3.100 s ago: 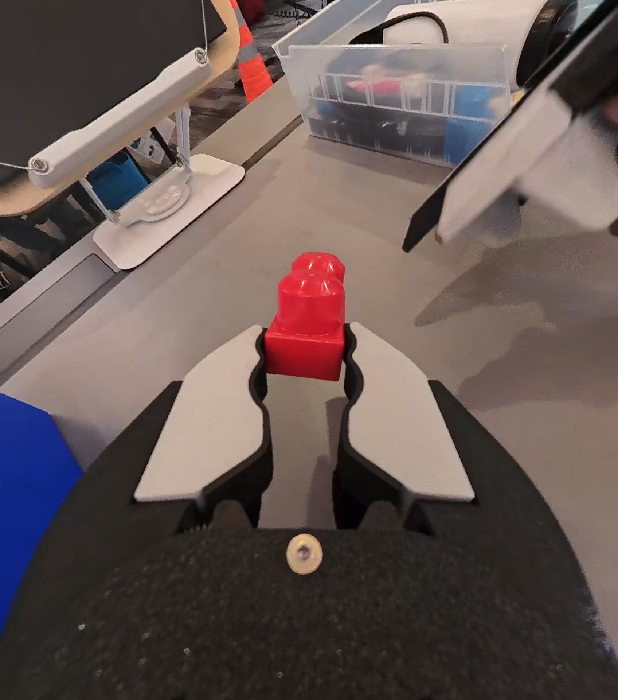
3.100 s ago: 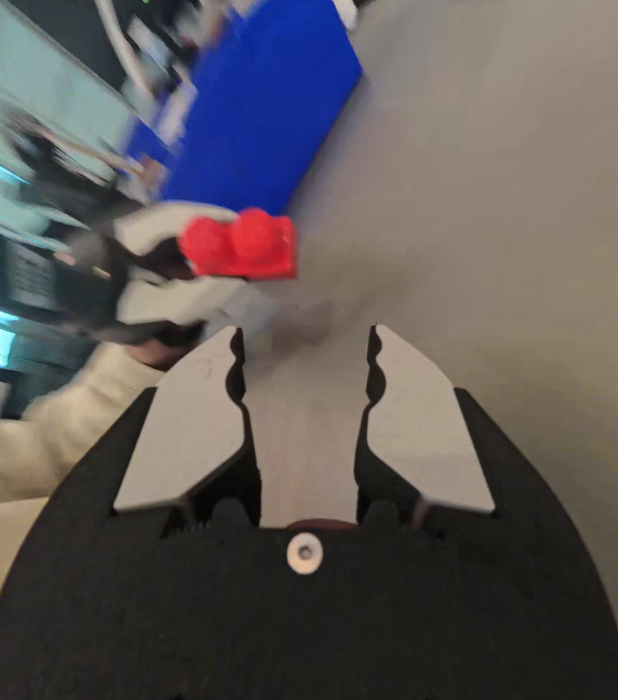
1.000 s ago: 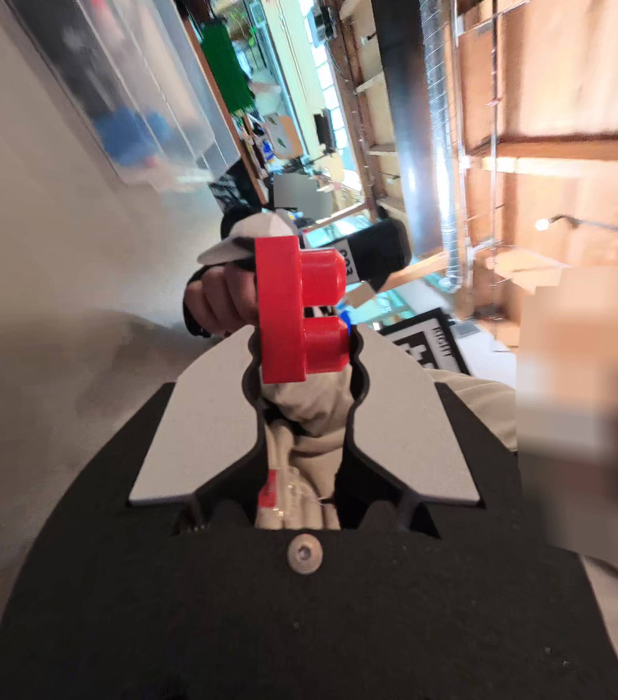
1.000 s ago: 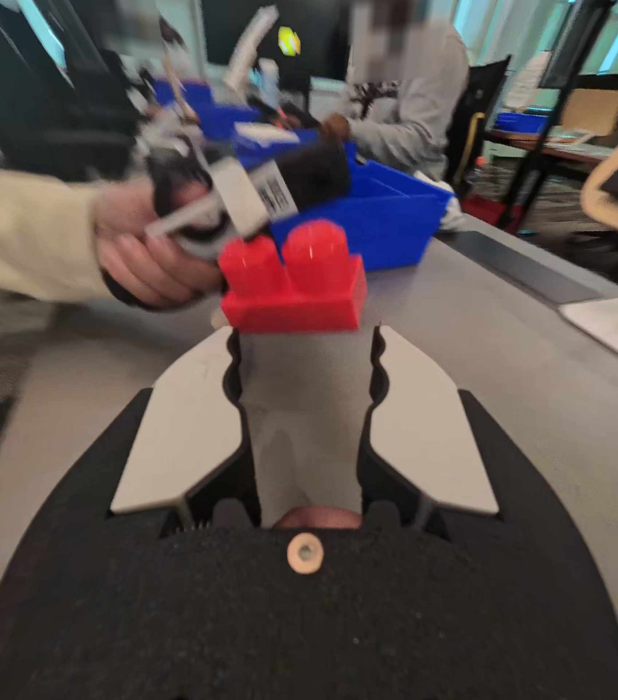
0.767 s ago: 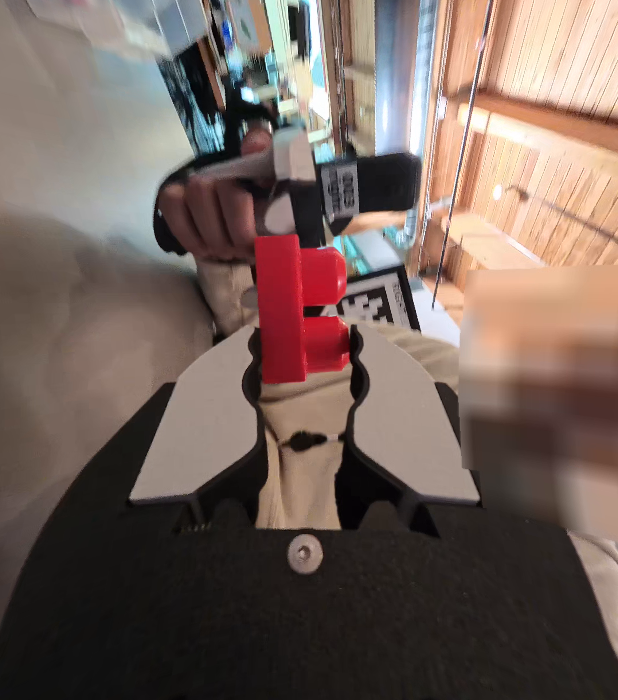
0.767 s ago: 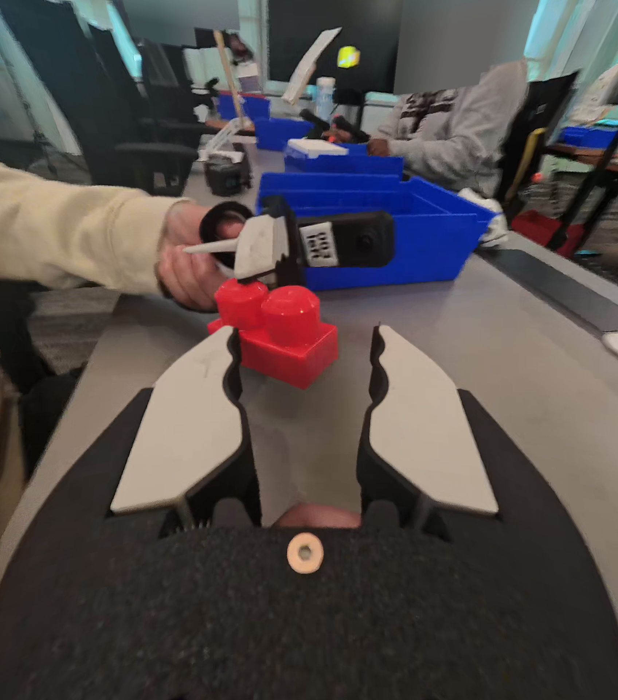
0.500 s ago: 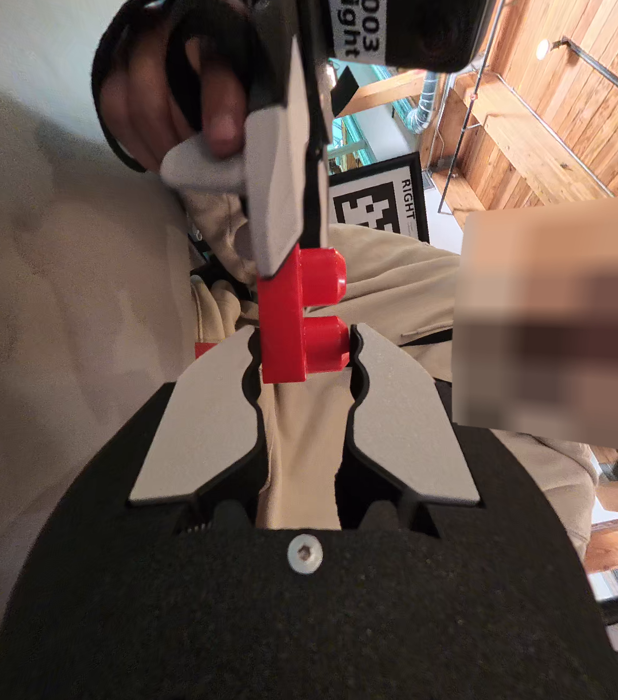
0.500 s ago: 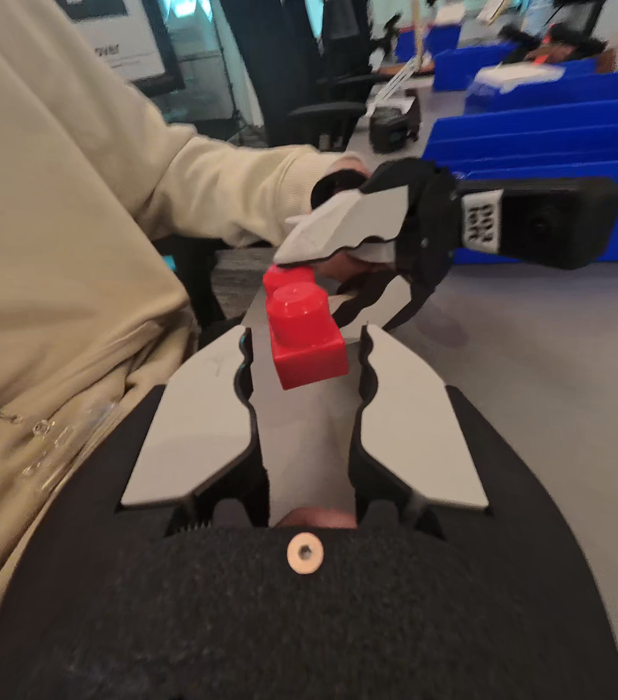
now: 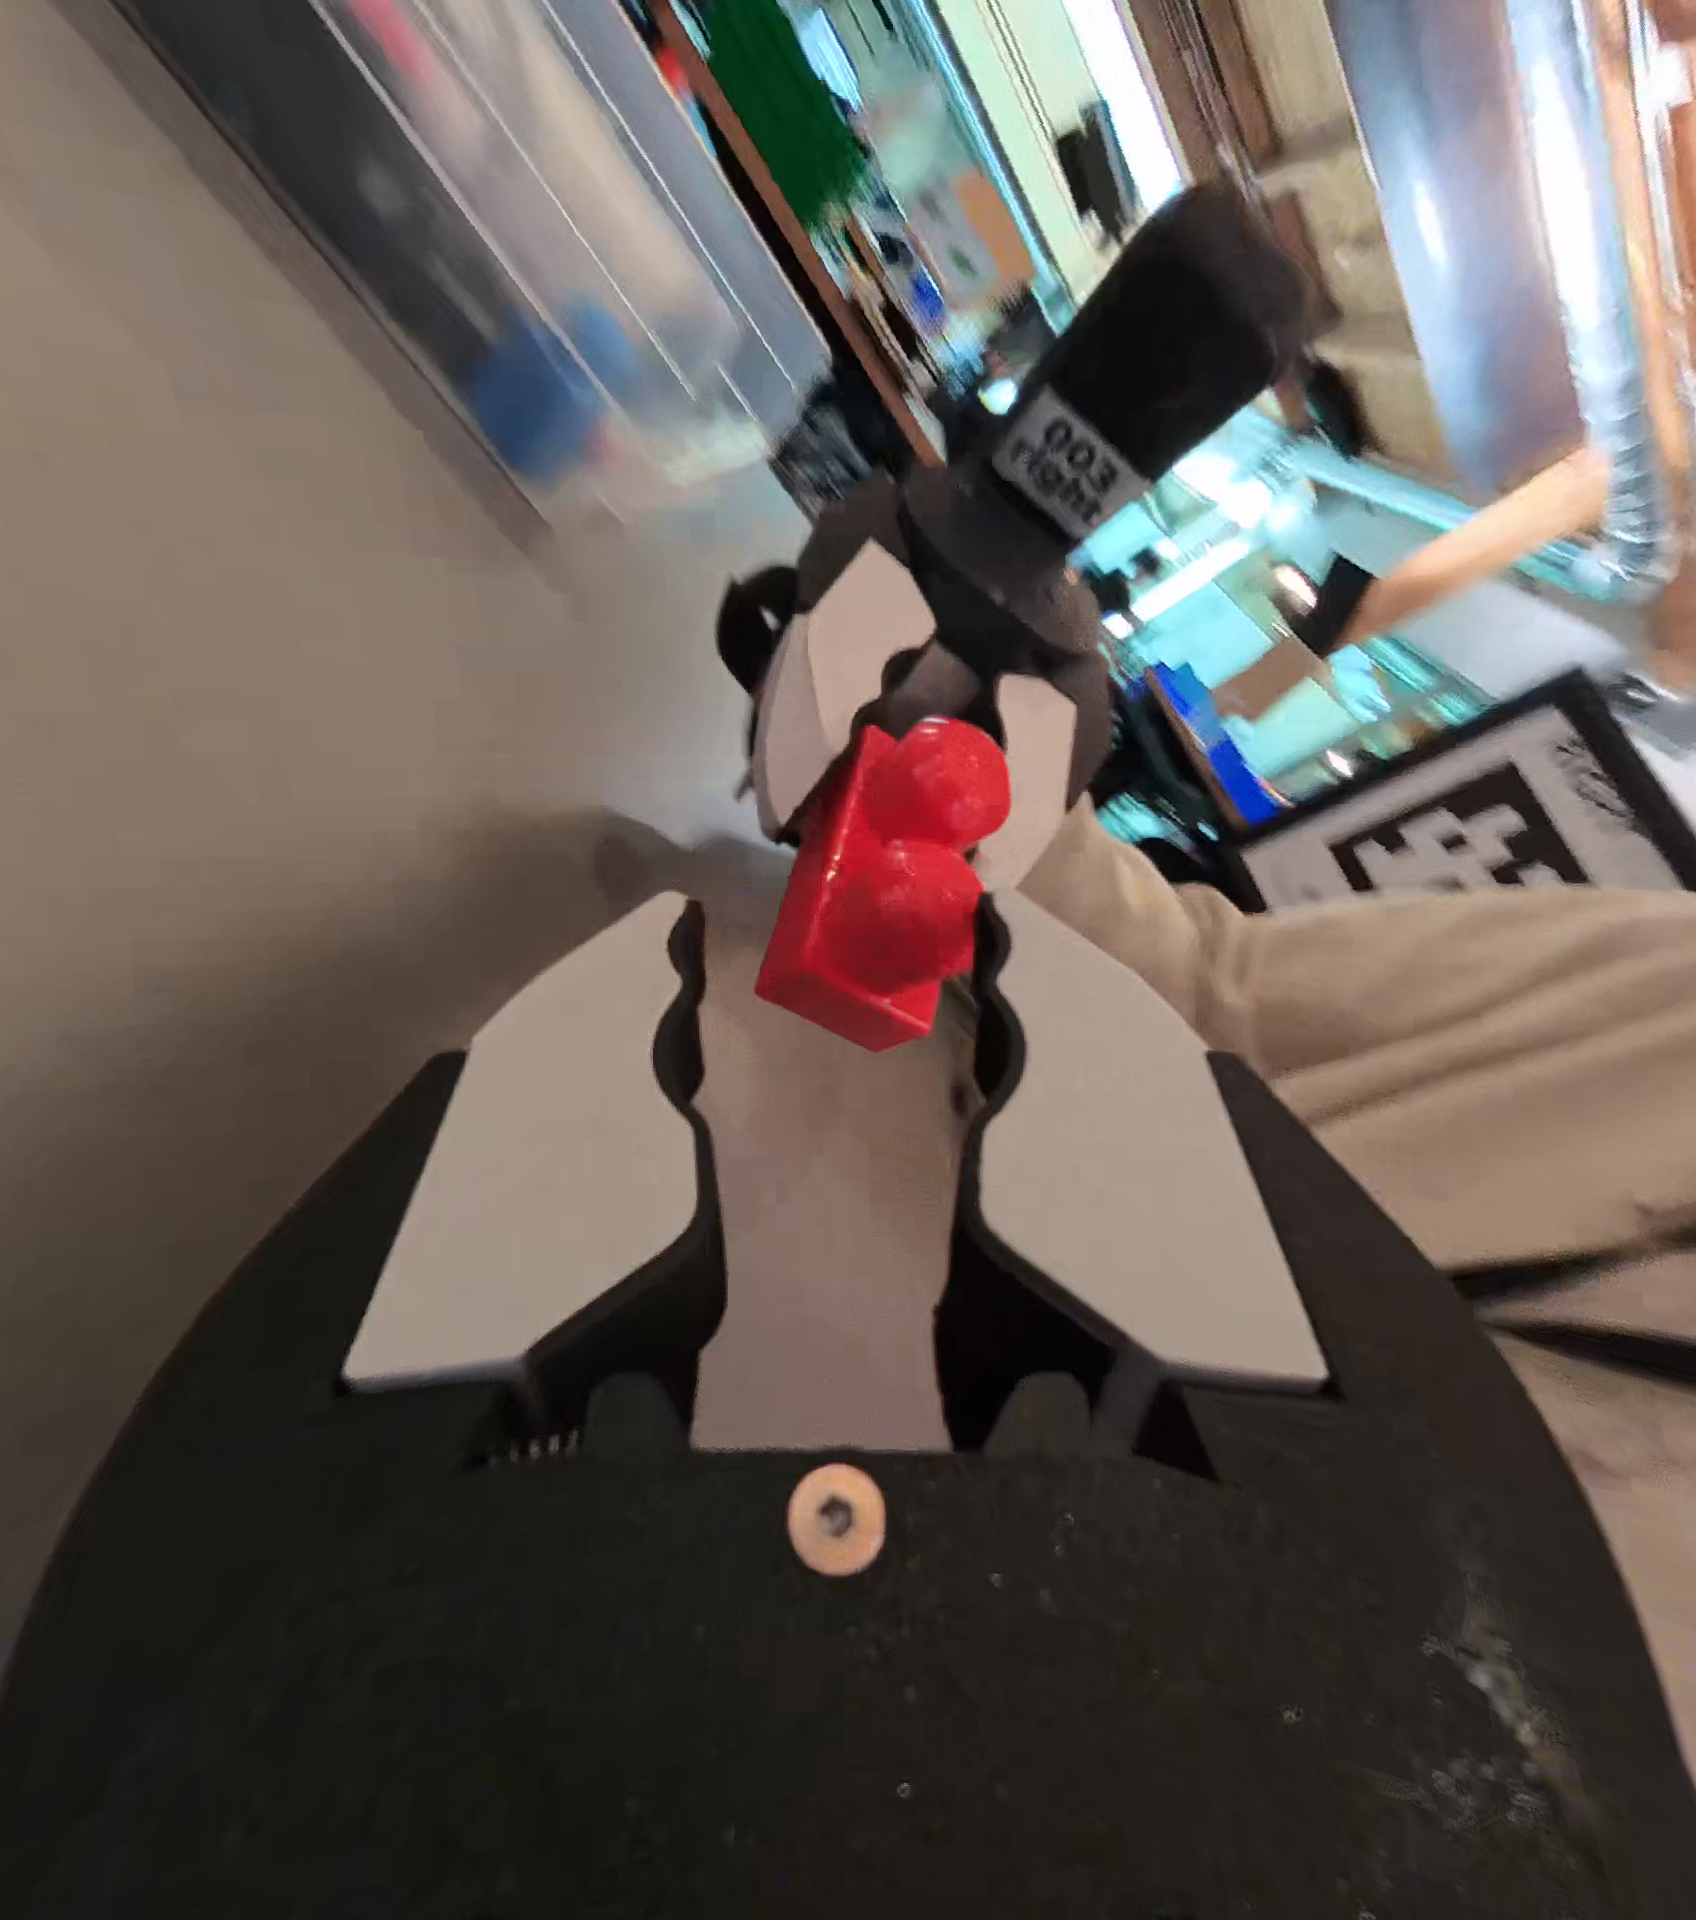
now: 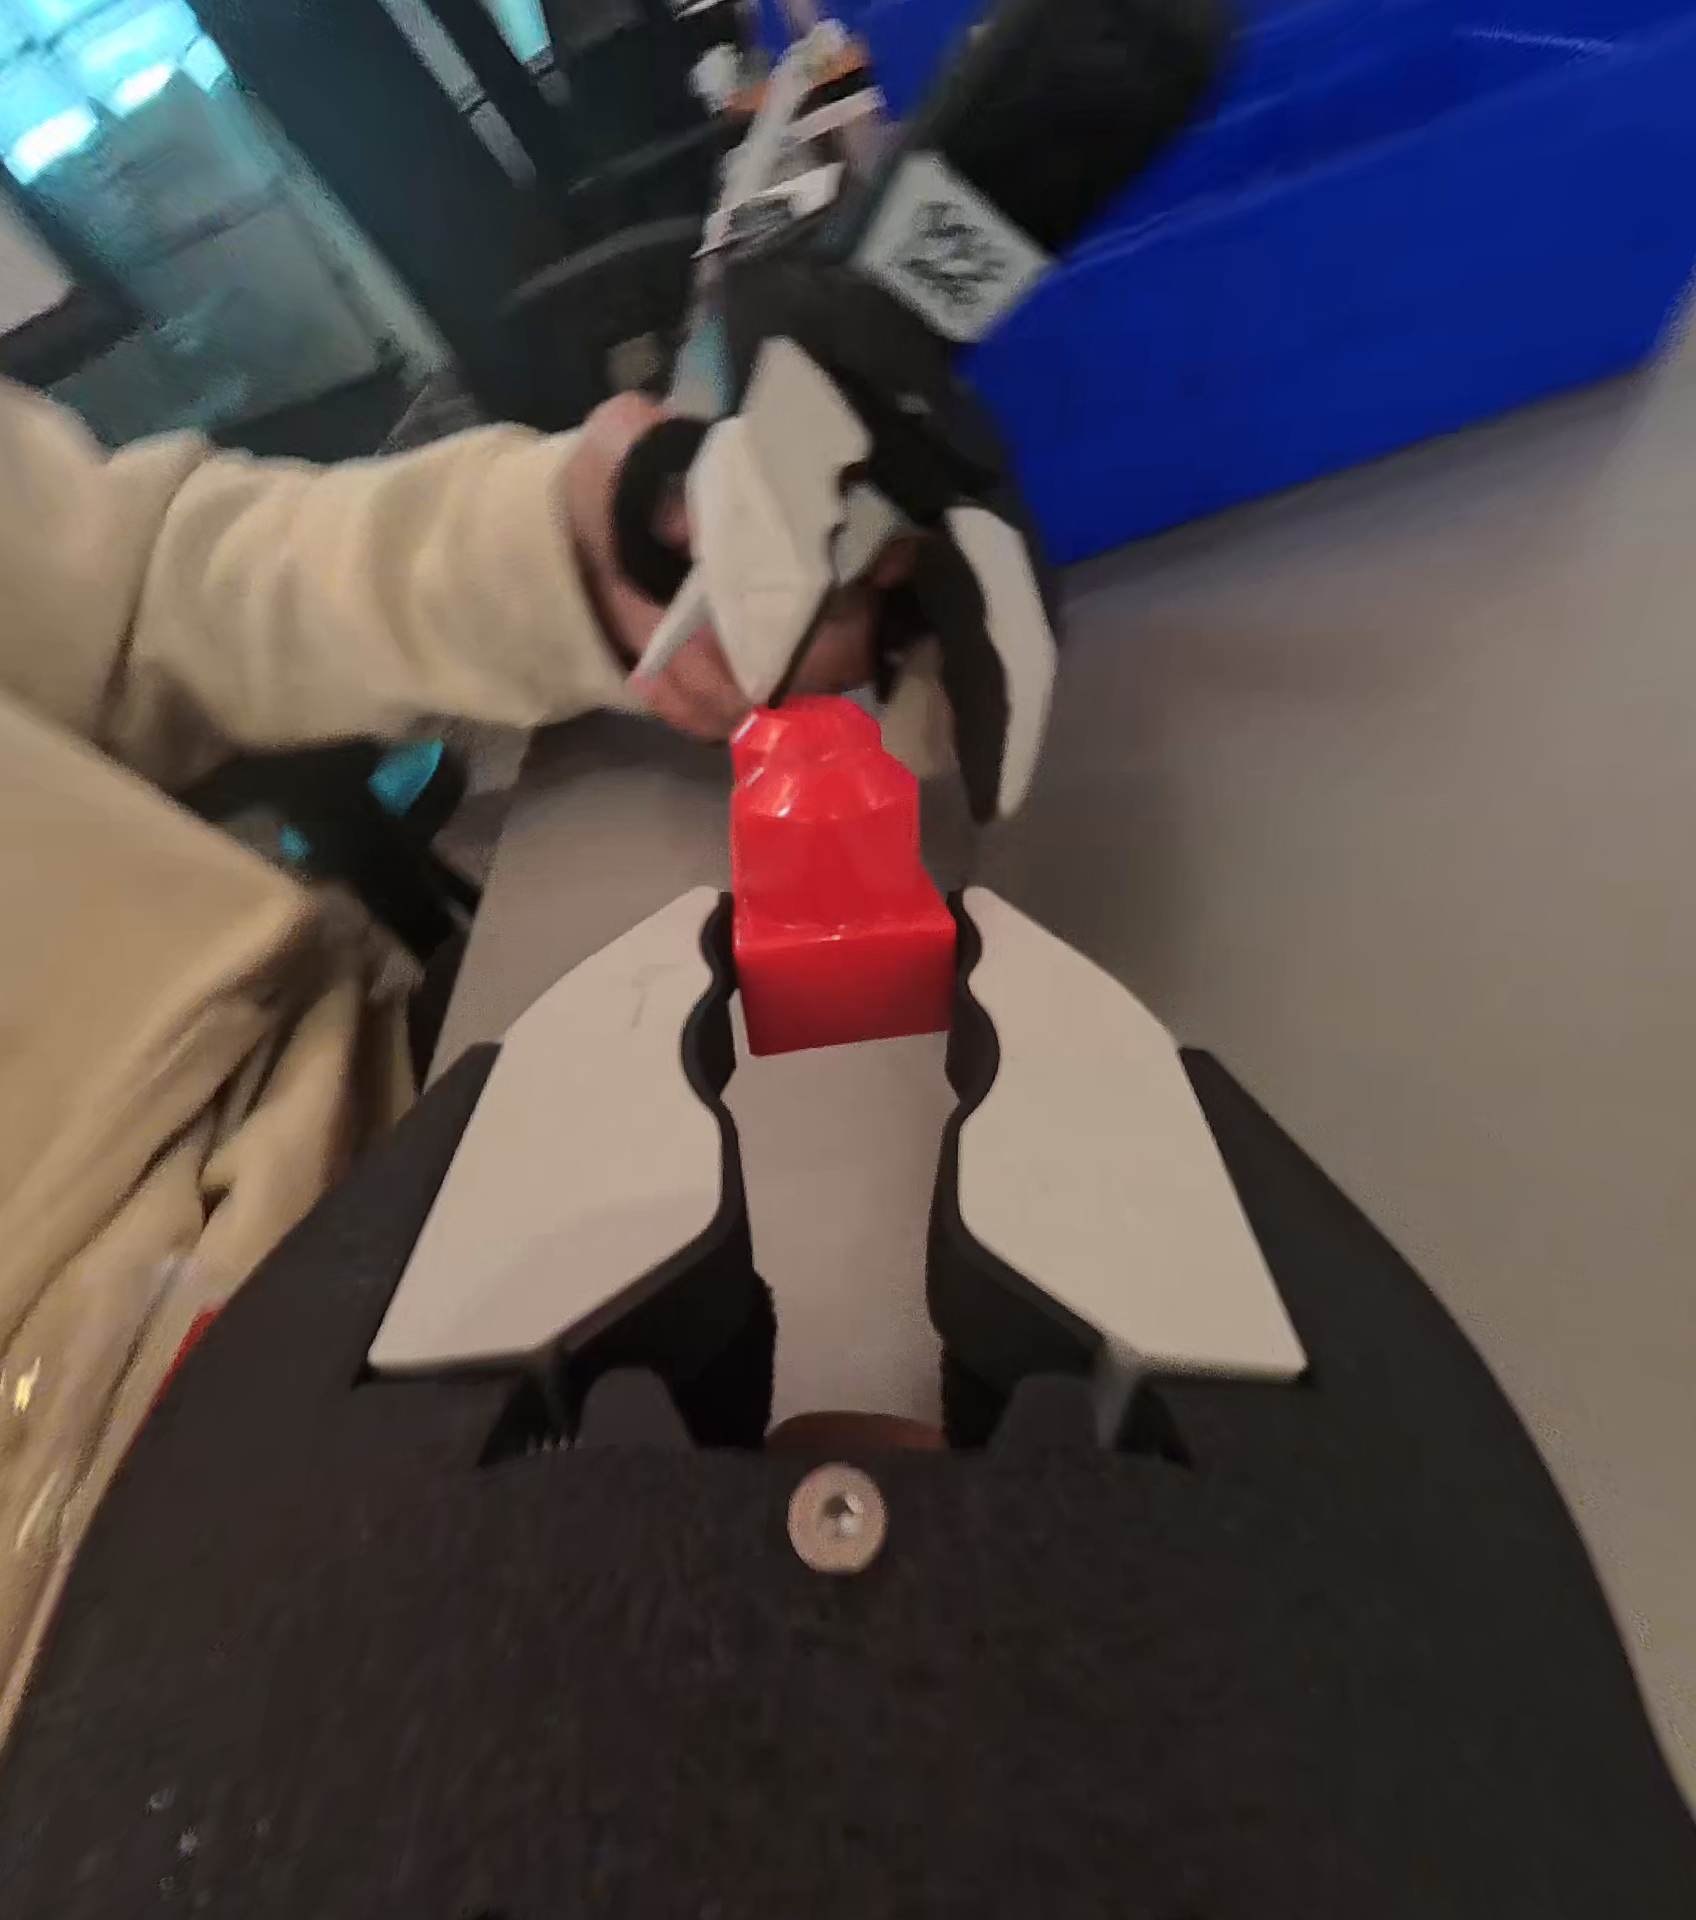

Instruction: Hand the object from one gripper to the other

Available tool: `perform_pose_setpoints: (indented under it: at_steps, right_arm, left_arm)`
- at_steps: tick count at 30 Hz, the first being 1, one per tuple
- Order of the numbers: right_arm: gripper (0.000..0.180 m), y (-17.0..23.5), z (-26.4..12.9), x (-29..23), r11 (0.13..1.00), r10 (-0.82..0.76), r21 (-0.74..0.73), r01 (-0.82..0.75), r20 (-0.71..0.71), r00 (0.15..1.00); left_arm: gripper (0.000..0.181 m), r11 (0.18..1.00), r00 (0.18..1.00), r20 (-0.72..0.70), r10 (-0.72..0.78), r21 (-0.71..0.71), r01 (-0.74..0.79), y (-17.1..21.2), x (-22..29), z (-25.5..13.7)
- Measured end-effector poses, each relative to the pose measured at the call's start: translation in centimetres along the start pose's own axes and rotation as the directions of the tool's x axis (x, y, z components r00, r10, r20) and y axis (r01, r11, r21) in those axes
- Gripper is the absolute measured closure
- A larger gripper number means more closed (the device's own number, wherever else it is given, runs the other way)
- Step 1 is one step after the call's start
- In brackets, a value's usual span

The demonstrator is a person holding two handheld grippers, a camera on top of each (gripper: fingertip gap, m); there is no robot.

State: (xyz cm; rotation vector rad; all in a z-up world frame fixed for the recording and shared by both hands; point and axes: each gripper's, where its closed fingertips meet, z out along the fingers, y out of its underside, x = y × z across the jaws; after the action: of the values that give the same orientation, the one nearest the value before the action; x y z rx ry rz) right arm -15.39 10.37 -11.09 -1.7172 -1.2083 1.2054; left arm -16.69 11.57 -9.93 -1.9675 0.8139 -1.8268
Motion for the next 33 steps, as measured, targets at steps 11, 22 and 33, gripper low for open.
perform_pose_setpoints:
  at_steps: [11,22,33]
  right_arm:
    - [0.142,-2.2,0.2,3.4,0.932,0.320,0.215,-0.292,-0.108,0.941]
    - [0.142,-2.2,0.6,1.4,0.882,0.409,0.193,-0.430,0.143,0.901]
    - [0.121,-2.3,-0.9,4.4,0.978,0.073,0.209,-0.022,-0.239,0.968]
  left_arm:
    - [0.123,0.901,0.840,0.345,0.419,-0.040,-0.433,-1.3,-1.8,0.2]
    - [0.142,0.941,0.917,0.211,0.338,-0.045,-0.336,-0.3,-0.3,0.8]
    - [0.143,0.992,0.978,0.195,0.078,0.083,-0.095,-2.0,-1.2,-1.0]
